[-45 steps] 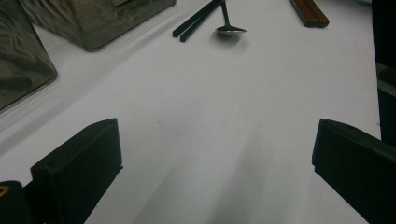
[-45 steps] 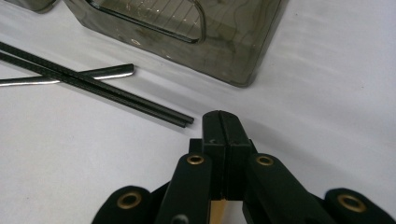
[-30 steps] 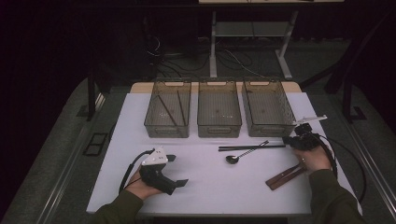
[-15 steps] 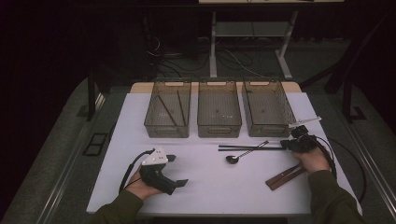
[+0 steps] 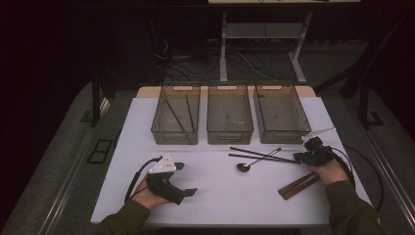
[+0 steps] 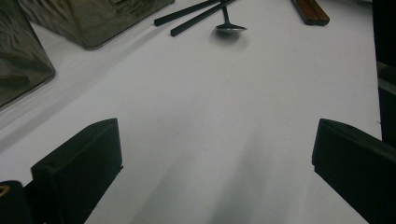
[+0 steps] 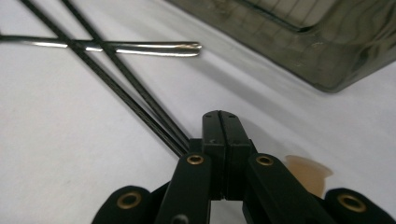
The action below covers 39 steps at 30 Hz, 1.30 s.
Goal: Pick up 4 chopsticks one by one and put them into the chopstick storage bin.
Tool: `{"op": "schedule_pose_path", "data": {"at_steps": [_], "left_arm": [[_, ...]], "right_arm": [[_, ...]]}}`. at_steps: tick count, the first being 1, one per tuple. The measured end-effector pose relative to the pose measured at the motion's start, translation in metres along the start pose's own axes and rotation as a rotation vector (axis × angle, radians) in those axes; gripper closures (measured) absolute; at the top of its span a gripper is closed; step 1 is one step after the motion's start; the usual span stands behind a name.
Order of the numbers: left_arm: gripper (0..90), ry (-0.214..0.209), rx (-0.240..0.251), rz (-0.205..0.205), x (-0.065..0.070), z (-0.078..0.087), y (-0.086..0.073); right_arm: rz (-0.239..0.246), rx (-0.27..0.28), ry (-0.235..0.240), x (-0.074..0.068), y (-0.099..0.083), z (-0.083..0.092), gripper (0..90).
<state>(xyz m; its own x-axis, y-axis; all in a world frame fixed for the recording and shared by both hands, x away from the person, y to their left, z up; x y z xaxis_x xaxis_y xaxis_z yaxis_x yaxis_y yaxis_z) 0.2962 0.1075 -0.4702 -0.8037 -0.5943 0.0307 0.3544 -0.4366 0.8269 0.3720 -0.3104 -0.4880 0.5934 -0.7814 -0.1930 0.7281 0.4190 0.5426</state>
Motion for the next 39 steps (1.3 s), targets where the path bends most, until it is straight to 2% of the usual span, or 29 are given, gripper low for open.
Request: {"op": "schedule_pose_path", "data": {"at_steps": [29, 33, 37, 39], "left_arm": [[0.7, -0.006, -0.003, -0.005, 0.001, 0.0, 0.0], [0.7, -0.005, 0.0, -0.004, 0.001, 0.0, 0.0], [0.8, -0.005, 0.0, -0.005, 0.001, -0.001, 0.0], [0.8, -0.005, -0.001, -0.008, 0.001, -0.001, 0.0]], "right_arm": [[0.162, -0.045, 0.093, -0.043, -0.022, 0.006, 89.4], [0.156, -0.021, 0.082, -0.04, -0.02, 0.01, 89.3], [0.136, 0.037, 0.077, -0.038, -0.016, 0.017, 80.6], [0.127, 0.074, 0.095, -0.039, -0.013, 0.019, 72.5]]}}
Point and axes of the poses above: each handheld gripper's, and its own axes: z roughly backward along the jaws, y roughly out of its top, x roughly to its right, the point moved 6 cm from there along -z, roughly forward along the jaws, and after that the axes turned 10 degrees about y, right-handed, at the moved point
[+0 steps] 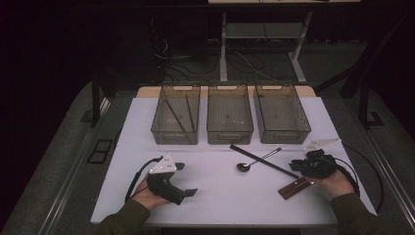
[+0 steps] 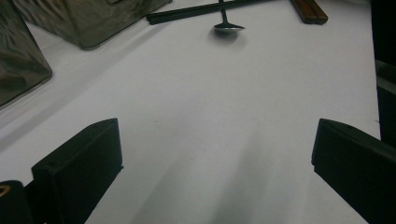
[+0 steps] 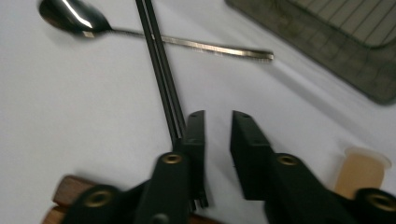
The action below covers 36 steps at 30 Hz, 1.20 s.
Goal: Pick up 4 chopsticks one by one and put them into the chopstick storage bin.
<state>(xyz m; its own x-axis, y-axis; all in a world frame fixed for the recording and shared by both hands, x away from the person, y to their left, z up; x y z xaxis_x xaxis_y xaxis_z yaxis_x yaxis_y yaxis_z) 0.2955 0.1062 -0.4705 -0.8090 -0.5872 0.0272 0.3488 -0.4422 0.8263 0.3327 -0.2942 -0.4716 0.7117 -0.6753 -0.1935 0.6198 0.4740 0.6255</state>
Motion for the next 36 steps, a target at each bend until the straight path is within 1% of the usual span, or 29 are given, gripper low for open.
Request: {"op": "schedule_pose_path", "data": {"at_steps": [1, 2, 3, 6, 10, 13, 15, 21, 27, 28, 31, 33, 36], "left_arm": [[0.9, 0.0, -0.001, -0.001, 0.0, 0.0, 0.0], [0.9, -0.001, -0.008, -0.014, -0.001, 0.001, 0.0], [0.9, -0.001, -0.01, -0.014, -0.001, 0.001, 0.0], [1.0, 0.001, -0.013, -0.015, -0.001, 0.0, -0.001], [1.0, 0.0, -0.012, -0.014, -0.001, 0.0, -0.001], [1.0, 0.001, -0.012, -0.009, -0.001, 0.0, -0.001], [1.0, 0.0, -0.012, -0.01, 0.0, 0.0, -0.001], [1.1, 0.0, -0.012, -0.01, -0.001, 0.0, -0.001], [1.2, 0.0, -0.013, -0.01, 0.0, 0.0, -0.001], [1.2, 0.0, -0.014, -0.011, 0.0, 0.0, -0.001], [1.3, -0.001, -0.012, -0.009, 0.0, -0.001, -0.001], [1.3, -0.001, -0.011, -0.011, 0.0, -0.001, -0.001], [1.3, -0.001, -0.011, -0.01, 0.0, -0.001, -0.001]], "right_arm": [[-0.003, 0.019, 0.005, -0.001, 0.001, 0.001, 69.7], [-0.005, 0.029, 0.016, -0.002, 0.002, 0.001, 66.0], [-0.001, 0.038, 0.027, -0.003, 0.003, 0.0, 61.5], [0.009, 0.058, 0.044, -0.007, 0.006, -0.002, 56.3], [0.022, 0.075, 0.068, -0.012, 0.01, -0.007, 52.7], [0.024, 0.076, 0.091, -0.015, 0.012, -0.011, 52.7], [0.026, 0.07, 0.086, -0.016, 0.014, -0.014, 54.3], [0.03, 0.069, 0.099, -0.017, 0.018, -0.019, 60.7], [0.005, 0.074, 0.132, -0.015, 0.022, -0.023, 68.7], [0.013, 0.074, 0.135, -0.015, 0.022, -0.024, 69.6], [0.019, 0.066, 0.135, -0.013, 0.024, -0.027, 73.0], [0.013, 0.063, 0.138, -0.013, 0.025, -0.029, 74.9], [0.023, 0.058, 0.139, -0.012, 0.027, -0.033, 76.8]]}}
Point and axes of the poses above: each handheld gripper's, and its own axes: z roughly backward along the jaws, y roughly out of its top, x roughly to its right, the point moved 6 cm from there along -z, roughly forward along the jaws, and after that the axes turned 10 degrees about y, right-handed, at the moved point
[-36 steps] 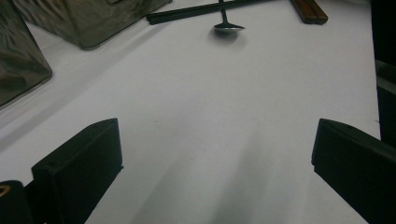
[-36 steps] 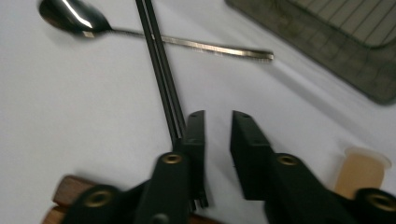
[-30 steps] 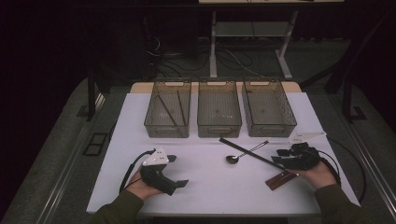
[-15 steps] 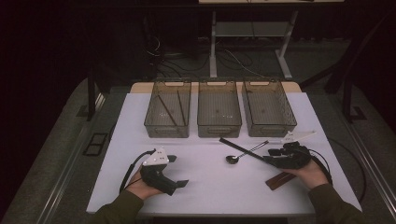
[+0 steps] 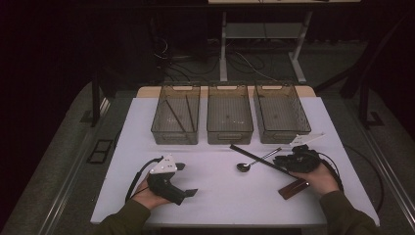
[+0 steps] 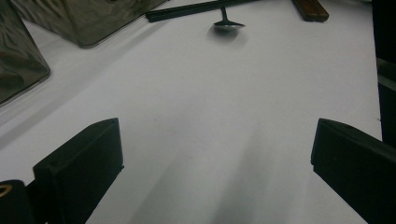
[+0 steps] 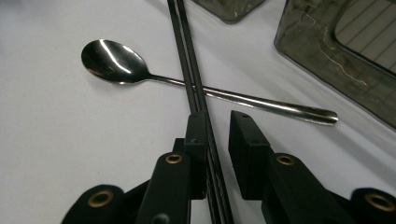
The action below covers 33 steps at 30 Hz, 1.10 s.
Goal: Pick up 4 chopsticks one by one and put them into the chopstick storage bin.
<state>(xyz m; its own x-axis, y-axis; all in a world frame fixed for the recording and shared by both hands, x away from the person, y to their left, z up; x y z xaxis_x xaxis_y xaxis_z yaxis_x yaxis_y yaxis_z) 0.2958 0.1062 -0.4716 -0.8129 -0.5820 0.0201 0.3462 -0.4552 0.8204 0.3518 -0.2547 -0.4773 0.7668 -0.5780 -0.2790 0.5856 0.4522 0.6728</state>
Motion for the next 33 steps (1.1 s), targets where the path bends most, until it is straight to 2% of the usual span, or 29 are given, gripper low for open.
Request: {"op": "schedule_pose_path", "data": {"at_steps": [13, 17, 33], "left_arm": [[1.3, -0.001, -0.001, 0.001, 0.0, 0.0, 0.0], [1.3, -0.002, 0.001, 0.002, 0.0, 0.0, 0.0], [1.3, 0.0, 0.001, 0.001, 0.0, 0.001, 0.0]], "right_arm": [[0.042, -0.022, 0.024, 0.0, 0.017, -0.024, 80.2], [0.044, -0.033, 0.029, 0.0, 0.015, -0.024, 80.2], [0.063, -0.091, 0.0, 0.004, 0.008, -0.026, 81.4]]}}
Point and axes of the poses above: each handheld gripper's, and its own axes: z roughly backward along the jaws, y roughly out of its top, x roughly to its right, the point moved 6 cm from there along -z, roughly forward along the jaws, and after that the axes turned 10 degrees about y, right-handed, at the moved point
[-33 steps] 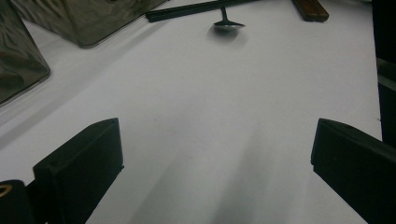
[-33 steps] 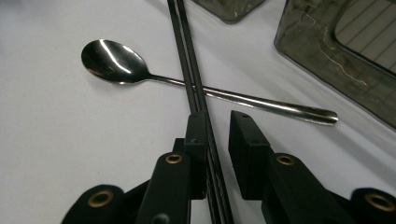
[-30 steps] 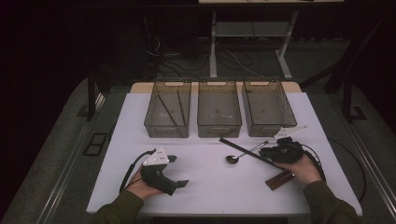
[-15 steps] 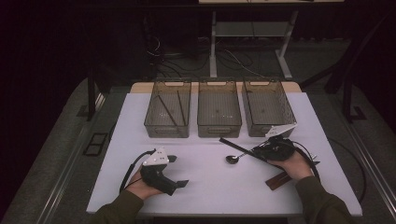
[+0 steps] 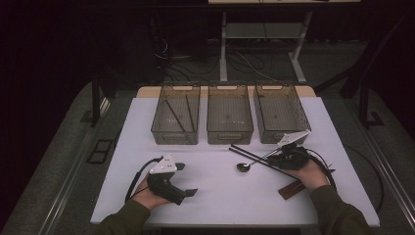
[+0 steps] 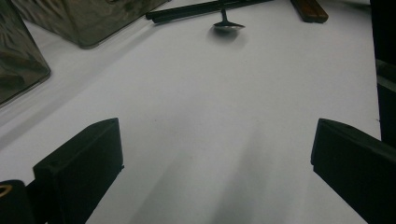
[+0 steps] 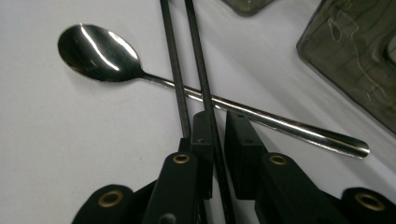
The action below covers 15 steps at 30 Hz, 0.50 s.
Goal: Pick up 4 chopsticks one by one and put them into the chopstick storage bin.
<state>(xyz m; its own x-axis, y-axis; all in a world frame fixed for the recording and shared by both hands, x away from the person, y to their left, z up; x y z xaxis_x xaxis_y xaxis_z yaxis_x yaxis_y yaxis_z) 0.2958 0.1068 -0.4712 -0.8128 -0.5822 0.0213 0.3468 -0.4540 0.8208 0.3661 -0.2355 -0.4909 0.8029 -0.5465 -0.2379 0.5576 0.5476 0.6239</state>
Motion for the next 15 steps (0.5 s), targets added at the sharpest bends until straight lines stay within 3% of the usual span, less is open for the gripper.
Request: {"op": "schedule_pose_path", "data": {"at_steps": [11, 15], "left_arm": [[1.3, -0.001, 0.004, 0.005, 0.0002, -0.0002, 0.0001], [1.3, -0.002, 0.005, 0.005, 0.0001, -0.0001, 0.0002]], "right_arm": [[0.034, 0.007, 0.015, 0.0012, -0.003, 0.0012, 83.5], [0.069, 0.001, 0.028, 0.0013, -0.0036, 0.0021, 84.8]]}}
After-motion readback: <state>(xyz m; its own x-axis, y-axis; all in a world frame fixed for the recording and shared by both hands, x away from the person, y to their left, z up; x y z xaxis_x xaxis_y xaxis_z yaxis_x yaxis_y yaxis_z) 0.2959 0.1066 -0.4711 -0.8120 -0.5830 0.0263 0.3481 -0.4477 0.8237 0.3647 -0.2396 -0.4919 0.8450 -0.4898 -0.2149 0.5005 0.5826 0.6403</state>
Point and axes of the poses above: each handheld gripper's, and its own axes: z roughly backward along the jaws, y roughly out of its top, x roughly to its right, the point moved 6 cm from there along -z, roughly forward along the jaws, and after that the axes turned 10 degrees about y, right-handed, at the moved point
